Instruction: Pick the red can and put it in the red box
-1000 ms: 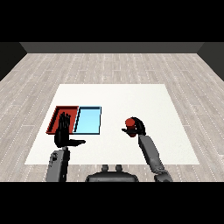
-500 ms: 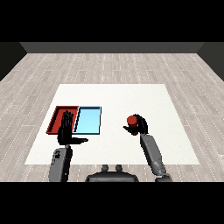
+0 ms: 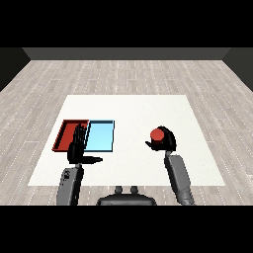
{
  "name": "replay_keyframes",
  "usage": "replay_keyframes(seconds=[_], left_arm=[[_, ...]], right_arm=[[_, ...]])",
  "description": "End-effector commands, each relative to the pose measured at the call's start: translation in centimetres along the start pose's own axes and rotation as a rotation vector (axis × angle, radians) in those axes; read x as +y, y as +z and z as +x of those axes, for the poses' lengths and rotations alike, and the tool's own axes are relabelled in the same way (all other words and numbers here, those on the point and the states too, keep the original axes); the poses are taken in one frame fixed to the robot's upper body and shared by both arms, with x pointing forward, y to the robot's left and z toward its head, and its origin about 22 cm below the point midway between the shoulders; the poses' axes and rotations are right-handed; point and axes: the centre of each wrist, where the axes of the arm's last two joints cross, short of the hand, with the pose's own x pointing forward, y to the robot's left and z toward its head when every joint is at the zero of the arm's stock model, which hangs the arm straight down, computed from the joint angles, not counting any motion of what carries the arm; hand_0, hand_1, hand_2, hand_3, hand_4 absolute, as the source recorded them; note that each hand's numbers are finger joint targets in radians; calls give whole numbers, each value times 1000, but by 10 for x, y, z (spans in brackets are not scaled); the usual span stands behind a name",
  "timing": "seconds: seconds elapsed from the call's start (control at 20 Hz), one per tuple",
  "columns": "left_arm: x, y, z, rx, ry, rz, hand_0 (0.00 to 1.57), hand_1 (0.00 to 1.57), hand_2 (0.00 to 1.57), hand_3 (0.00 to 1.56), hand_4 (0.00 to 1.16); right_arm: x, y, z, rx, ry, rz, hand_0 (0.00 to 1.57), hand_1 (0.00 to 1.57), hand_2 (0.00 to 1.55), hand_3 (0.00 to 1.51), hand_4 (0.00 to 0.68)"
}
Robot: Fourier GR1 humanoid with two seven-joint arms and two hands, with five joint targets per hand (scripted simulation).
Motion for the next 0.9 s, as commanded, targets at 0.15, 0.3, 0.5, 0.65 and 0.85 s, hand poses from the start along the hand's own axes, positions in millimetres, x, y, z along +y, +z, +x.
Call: replay_keyframes(seconds=[0.15, 0.3, 0.5, 0.65, 0.85], left_arm=[[-39, -14, 1, 68, 13, -112, 0, 0, 0, 0, 0], [-52, -17, 13, 80, 7, -116, 0, 0, 0, 0, 0], [-60, -19, 24, 107, 24, -125, 0, 0, 0, 0, 0], [-76, -16, 1, 116, -15, -157, 0, 0, 0, 0, 0], [-91, -34, 0, 149, -8, -160, 0, 0, 0, 0, 0]], right_arm=[[-22, 2, 55, -169, -36, -8, 1465, 1465, 1420, 1391, 633], [39, -4, 52, -171, -36, 5, 1449, 1449, 1407, 1384, 636], [98, -33, 47, -166, 2, 13, 1449, 1449, 1407, 1384, 636], [98, -6, 48, -185, -44, 14, 1438, 1438, 1410, 1381, 622], [114, -10, 73, -240, -80, 26, 1420, 1420, 1415, 1397, 630]])
